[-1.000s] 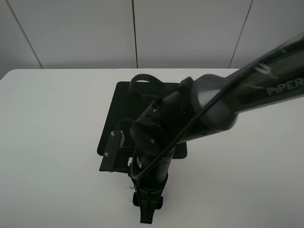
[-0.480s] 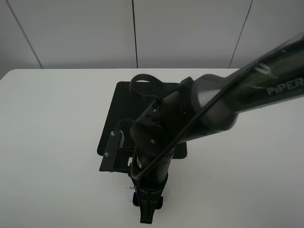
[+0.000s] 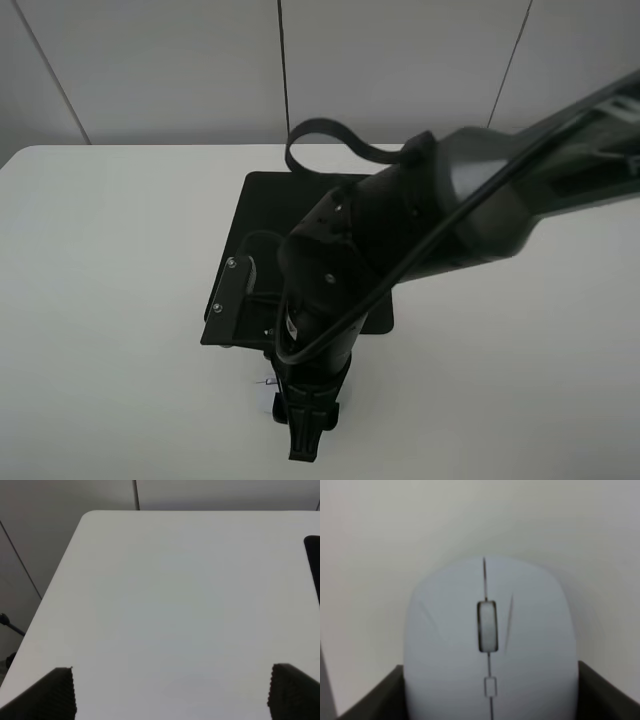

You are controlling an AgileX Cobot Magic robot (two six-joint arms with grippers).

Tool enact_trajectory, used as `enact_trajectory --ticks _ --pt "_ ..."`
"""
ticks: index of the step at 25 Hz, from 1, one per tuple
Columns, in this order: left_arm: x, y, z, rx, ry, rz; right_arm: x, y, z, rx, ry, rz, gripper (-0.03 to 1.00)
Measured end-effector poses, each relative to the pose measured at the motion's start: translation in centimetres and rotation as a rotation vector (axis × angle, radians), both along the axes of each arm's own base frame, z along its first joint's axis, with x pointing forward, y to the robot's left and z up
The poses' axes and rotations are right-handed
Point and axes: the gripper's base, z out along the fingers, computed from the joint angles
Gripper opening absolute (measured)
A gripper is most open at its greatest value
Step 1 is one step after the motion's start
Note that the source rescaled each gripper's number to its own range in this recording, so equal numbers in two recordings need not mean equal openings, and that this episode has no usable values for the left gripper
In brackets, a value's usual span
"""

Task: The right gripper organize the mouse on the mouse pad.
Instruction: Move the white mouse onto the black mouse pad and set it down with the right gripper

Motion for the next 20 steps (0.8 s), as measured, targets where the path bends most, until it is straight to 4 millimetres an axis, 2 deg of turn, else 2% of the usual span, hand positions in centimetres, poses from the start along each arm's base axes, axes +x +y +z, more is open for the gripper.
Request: enact_trajectory --ticks 11,20 --pt "0.0 0.0 0.0 0.000 0.000 0.000 2.3 -2.0 5.5 0.084 -0.055 -0.092 0.01" --pt "0.0 0.0 0.0 0.000 0.000 0.000 8.1 -3.2 10.0 0.189 -0.094 -0.395 0.01"
